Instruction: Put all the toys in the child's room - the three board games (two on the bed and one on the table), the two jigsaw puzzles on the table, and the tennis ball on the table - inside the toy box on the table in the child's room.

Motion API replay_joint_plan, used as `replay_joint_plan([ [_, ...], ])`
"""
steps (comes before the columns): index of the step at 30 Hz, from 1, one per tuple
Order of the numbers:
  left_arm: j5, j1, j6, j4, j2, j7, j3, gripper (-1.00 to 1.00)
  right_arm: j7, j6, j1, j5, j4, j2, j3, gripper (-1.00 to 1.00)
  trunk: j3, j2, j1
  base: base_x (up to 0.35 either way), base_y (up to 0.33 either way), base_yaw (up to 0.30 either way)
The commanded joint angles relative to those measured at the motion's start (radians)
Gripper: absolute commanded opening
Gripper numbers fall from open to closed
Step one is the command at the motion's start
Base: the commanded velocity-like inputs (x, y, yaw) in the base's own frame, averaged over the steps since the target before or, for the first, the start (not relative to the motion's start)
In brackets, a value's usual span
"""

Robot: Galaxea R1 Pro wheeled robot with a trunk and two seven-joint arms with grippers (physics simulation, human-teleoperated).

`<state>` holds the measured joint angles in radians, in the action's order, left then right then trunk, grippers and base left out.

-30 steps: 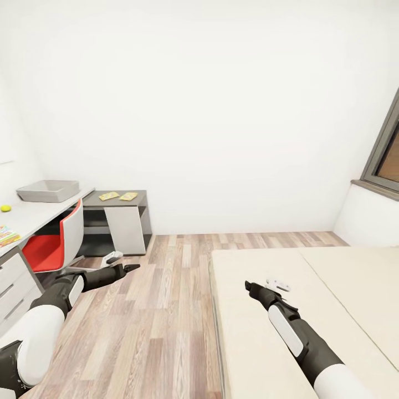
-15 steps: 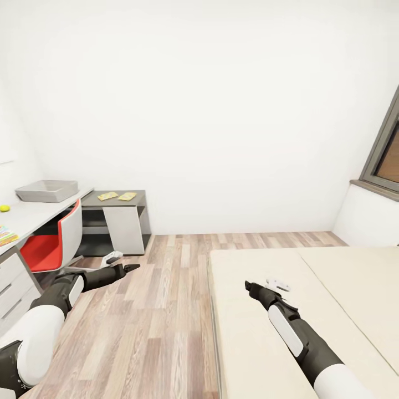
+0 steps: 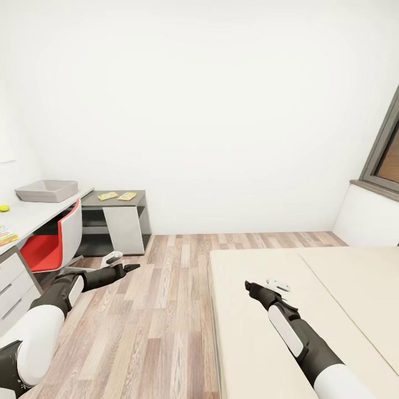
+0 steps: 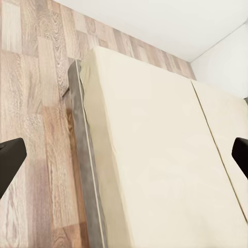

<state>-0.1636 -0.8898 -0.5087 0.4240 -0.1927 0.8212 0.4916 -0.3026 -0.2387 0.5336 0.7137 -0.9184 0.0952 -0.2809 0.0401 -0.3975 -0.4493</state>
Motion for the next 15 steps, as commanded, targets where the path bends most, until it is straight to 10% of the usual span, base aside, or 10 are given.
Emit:
replay_joint_plan([
  [1,-0.010,-0.001,-0.007,0.001,0.001,0.007,0.008,1.00,-0.009,-0.002,0.001,0.007,-0.002,0.001,-0.004,1.00,0.002,-0.002,-0.001,0.000,0.000,0.000],
  [15,-0.010,0.002,-0.007,0.001,0.001,0.008,0.008,1.00,-0.009,-0.002,0.001,0.007,-0.002,0.001,-0.004,1.00,0.002,-0.002,-0.001,0.000,-0.052,0.000],
])
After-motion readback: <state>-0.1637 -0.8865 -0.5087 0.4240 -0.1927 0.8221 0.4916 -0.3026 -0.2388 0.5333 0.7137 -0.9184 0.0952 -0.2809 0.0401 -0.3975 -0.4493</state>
